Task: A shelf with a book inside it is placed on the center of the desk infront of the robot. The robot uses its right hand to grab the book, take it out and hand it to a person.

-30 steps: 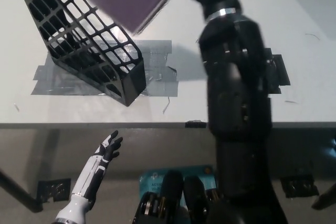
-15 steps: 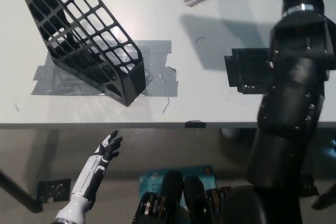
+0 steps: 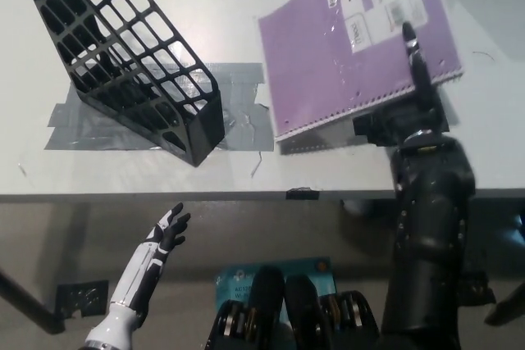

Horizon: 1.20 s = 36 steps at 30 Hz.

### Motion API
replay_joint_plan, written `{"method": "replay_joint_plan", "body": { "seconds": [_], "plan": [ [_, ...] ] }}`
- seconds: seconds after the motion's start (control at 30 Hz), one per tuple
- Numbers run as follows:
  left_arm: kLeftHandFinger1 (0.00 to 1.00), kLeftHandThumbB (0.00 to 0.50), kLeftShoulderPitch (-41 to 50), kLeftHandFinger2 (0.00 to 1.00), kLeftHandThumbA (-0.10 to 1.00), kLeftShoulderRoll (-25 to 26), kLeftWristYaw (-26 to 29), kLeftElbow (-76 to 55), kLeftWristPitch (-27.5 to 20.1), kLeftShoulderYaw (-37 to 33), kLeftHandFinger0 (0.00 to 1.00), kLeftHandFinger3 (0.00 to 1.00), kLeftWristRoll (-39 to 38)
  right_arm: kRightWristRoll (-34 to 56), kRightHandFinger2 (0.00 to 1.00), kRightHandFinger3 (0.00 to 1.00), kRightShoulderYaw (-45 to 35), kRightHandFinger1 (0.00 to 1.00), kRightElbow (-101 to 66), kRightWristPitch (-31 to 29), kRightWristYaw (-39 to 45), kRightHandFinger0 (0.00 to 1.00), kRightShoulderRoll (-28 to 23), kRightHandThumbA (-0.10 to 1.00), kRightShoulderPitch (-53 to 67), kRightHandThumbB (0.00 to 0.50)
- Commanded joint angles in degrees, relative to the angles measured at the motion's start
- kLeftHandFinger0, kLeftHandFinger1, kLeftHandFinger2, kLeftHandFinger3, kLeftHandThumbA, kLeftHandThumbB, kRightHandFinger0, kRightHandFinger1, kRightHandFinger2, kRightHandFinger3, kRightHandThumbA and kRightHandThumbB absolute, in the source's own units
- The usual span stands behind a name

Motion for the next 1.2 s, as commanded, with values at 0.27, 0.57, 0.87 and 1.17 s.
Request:
{"method": "replay_joint_plan", "body": {
  "seconds": [0.27, 0.57, 0.87, 1.17],
  "plan": [
    [1.0, 0.257, -0.1, 1.0, 1.0, 1.1, -0.1, -1.2, -1.9, 0.2, 1.0, 1.0, 0.8, 4.3, 0.0, 0.0, 0.2, 0.0, 2.2, -5.3, -0.3, 0.0, -1.7, 1.0, -4.9, 0.0],
    [1.0, 0.247, -0.4, 1.0, 1.0, 0.9, -0.1, -1.7, -1.4, 0.3, 1.0, 1.0, 0.9, 3.1, 1.0, 1.0, 7.6, 1.0, -5.4, -7.8, 14.7, 1.0, -2.2, 1.0, -0.3, 0.424],
    [1.0, 0.25, -0.5, 1.0, 1.0, 0.8, -0.5, -1.2, -2.1, 0.6, 1.0, 1.0, -0.3, -3.3, 1.0, 1.0, 21.7, 1.0, -25.2, -7.5, 23.5, 1.0, -8.5, 1.0, 6.4, 0.5],
    [1.0, 0.257, -0.2, 1.0, 1.0, 0.5, -0.8, -1.0, -2.2, 0.9, 1.0, 1.0, -1.5, -12.8, 1.0, 1.0, 31.6, 1.0, -53.6, -3.1, 19.4, 1.0, -15.0, 1.0, 16.4, 0.494]
  ]
}}
